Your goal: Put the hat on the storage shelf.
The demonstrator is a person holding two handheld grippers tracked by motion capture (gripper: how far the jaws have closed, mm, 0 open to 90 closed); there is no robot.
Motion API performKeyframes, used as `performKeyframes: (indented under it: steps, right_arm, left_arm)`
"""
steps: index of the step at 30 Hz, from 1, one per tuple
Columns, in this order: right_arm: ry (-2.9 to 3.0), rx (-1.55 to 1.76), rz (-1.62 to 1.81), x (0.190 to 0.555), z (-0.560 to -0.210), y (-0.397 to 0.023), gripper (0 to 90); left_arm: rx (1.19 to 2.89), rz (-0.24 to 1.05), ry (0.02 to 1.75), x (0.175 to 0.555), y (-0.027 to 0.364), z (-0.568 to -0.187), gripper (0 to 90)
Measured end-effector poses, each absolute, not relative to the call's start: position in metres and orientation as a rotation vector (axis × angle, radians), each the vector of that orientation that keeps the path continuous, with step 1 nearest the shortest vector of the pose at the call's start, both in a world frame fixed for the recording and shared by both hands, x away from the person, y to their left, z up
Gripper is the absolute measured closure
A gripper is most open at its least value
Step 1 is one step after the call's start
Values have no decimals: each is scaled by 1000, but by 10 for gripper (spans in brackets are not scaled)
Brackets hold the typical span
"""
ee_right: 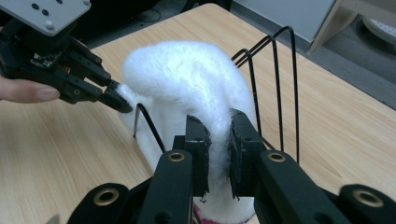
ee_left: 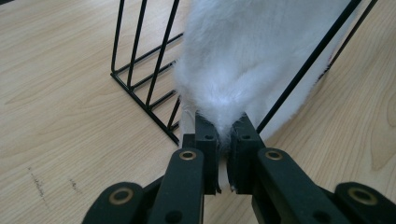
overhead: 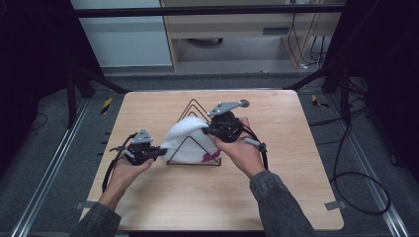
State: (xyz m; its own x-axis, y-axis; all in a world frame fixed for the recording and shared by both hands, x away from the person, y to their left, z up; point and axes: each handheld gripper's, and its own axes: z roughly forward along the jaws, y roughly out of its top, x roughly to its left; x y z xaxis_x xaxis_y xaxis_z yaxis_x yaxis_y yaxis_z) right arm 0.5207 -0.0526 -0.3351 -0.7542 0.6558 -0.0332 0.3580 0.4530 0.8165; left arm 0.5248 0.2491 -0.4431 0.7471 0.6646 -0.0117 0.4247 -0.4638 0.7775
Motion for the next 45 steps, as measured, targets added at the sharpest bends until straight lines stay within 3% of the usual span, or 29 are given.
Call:
performKeyframes:
  steps: [13,20,29,33,41,45]
  right_arm:
    - [2381,845,1186,516,-339,-51,752]
    - [2378,850,1182,509,-342,-55,652]
    - [2368,869,1188,499,-342,-67,595]
    - [2362,874,1189,494,-343,-71,551]
    - [2303,890,1193,485,-346,-79,347]
    - [2264,909,1192,484,-347,-85,221]
  left_arm:
    - [2139,366,827,524,250,-450,838]
    - [2136,379,829,520,251,-451,822]
    - [2112,410,842,511,255,-448,766]
    - [2071,449,842,501,258,-440,654]
    - [2043,489,878,491,265,-436,206]
    - [2052,484,872,485,267,-439,53]
